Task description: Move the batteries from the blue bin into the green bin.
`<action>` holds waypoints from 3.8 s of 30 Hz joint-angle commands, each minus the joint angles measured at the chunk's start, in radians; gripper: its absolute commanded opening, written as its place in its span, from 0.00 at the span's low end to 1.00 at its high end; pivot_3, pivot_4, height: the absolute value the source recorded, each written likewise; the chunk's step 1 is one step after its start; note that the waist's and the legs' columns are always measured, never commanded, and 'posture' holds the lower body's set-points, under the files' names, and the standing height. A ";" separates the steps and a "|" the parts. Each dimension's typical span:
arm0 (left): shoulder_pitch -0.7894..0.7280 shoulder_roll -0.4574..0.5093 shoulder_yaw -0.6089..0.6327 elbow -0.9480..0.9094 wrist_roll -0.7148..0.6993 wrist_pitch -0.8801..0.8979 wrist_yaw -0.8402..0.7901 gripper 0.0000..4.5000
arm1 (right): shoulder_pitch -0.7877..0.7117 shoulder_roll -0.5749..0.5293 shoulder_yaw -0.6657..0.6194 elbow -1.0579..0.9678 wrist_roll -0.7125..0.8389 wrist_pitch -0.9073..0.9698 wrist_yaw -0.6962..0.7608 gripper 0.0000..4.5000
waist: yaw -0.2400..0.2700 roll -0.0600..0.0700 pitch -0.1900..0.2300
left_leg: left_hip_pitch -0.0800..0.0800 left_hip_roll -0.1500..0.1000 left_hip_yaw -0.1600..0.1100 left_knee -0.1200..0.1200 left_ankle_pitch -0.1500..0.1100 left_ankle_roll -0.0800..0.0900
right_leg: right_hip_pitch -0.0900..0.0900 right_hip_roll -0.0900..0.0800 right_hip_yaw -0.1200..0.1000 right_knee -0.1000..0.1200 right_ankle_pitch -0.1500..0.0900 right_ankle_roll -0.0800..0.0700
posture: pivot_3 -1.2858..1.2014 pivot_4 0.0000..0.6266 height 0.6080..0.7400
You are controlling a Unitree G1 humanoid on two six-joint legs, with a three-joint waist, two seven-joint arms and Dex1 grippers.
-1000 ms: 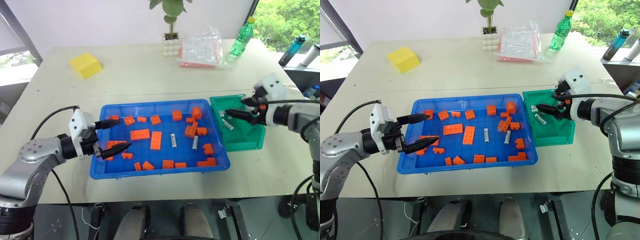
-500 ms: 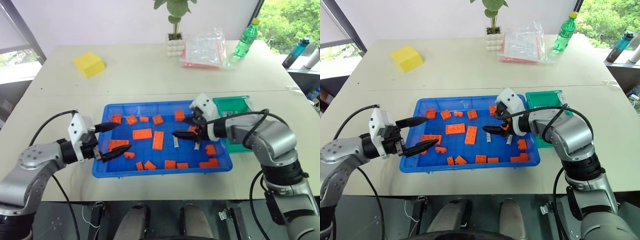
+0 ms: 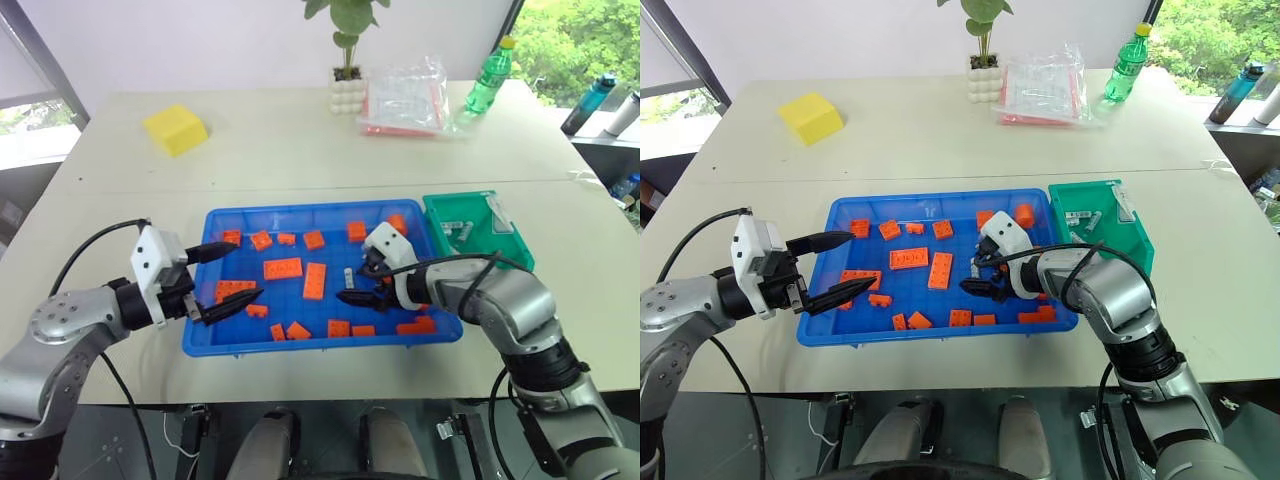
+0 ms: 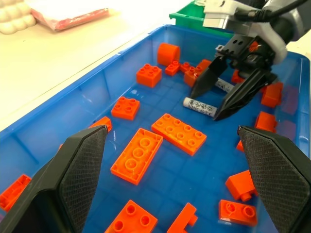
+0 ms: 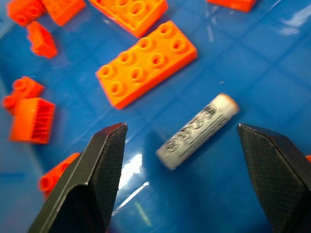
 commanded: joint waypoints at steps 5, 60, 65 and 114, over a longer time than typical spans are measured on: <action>-0.042 0.009 0.002 -0.006 -0.007 -0.011 -0.003 1.00 | 0.016 -0.013 0.046 0.012 -0.047 -0.054 0.001 0.19 | 0.000 0.000 0.000 | 0.000 0.000 0.000 0.000 0.000 0.000 | 0.000 0.000 0.000 0.000 0.000 0.000 | 0.52 0.24 0.90; -0.094 -0.012 -0.067 0.038 0.020 -0.052 -0.008 1.00 | 0.112 -0.071 -0.413 -0.341 0.288 0.433 -0.277 0.78 | 0.030 -0.001 0.000 | 0.001 0.001 0.004 0.000 -0.001 0.002 | 0.001 0.000 0.003 -0.004 0.000 0.000 | 0.52 0.24 0.90; -0.101 -0.015 -0.064 0.033 0.019 -0.044 -0.002 1.00 | 0.079 -0.092 -0.352 -0.361 0.274 0.433 -0.303 0.78 | 0.029 -0.001 0.000 | 0.001 0.001 0.004 0.000 -0.001 0.002 | 0.001 0.000 0.003 -0.004 0.000 0.000 | 0.52 0.24 0.90; -0.131 -0.045 -0.076 0.042 0.032 -0.059 0.015 1.00 | 0.071 -0.001 -0.261 -0.215 0.494 0.433 -0.657 0.78 | 0.022 -0.001 0.000 | 0.001 0.001 0.004 0.000 -0.001 0.001 | 0.001 0.001 0.003 -0.003 0.000 0.000 | 0.52 0.24 0.90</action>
